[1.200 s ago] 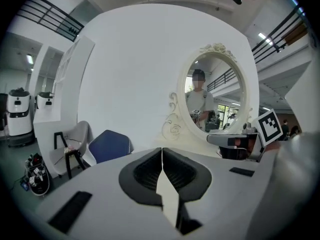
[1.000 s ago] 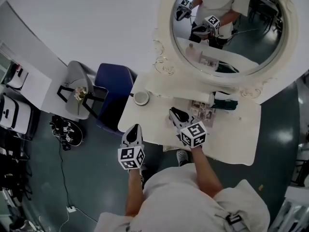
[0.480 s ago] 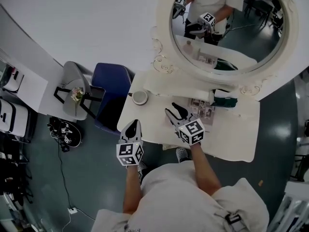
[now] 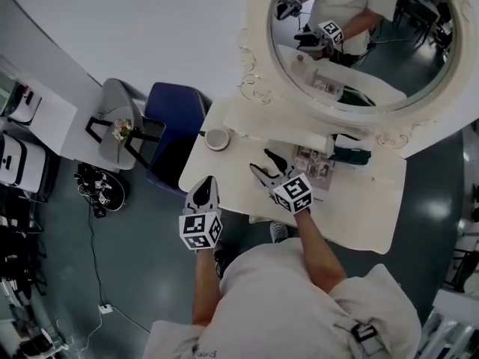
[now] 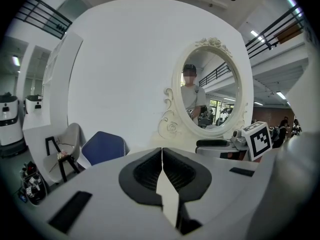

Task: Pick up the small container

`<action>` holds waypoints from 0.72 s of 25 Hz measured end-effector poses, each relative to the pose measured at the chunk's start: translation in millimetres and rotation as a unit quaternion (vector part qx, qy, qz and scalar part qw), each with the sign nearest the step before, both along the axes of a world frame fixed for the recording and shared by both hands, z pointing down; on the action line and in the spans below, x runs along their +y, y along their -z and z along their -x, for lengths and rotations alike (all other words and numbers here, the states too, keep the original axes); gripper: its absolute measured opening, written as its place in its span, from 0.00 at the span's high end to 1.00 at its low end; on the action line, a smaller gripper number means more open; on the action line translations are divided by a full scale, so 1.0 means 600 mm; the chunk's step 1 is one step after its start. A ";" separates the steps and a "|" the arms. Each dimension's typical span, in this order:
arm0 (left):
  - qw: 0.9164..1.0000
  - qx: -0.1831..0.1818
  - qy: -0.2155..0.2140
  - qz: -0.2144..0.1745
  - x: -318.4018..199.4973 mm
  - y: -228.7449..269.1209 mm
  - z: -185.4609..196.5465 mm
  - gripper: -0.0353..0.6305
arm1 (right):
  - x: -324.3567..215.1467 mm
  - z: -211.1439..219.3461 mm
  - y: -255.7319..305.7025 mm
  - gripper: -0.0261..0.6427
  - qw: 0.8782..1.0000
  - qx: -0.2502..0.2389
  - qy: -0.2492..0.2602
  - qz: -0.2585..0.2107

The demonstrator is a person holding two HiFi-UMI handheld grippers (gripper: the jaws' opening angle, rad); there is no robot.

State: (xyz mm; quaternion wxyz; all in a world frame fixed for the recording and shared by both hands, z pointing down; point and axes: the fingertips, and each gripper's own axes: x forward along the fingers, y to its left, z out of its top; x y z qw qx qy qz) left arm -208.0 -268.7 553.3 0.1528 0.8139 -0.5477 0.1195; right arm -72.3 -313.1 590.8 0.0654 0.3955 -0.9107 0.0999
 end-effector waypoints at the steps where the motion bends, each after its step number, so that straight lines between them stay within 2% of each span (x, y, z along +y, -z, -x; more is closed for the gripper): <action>1: 1.000 0.000 0.003 0.001 0.003 -0.002 0.000 0.90 | 0.001 0.002 -0.011 0.60 1.000 0.004 0.004 0.006; 8: 1.000 -0.005 0.021 0.007 0.027 -0.011 0.015 0.90 | 0.017 0.010 -0.097 0.60 0.997 0.066 0.009 0.040; 13: 1.000 -0.007 0.025 0.016 0.039 -0.018 0.031 0.90 | 0.012 0.011 -0.162 0.60 0.994 0.070 -0.005 0.087; 18: 0.999 -0.005 0.029 0.015 0.051 -0.021 0.039 0.90 | 0.024 0.005 -0.205 0.60 0.989 0.100 0.000 0.110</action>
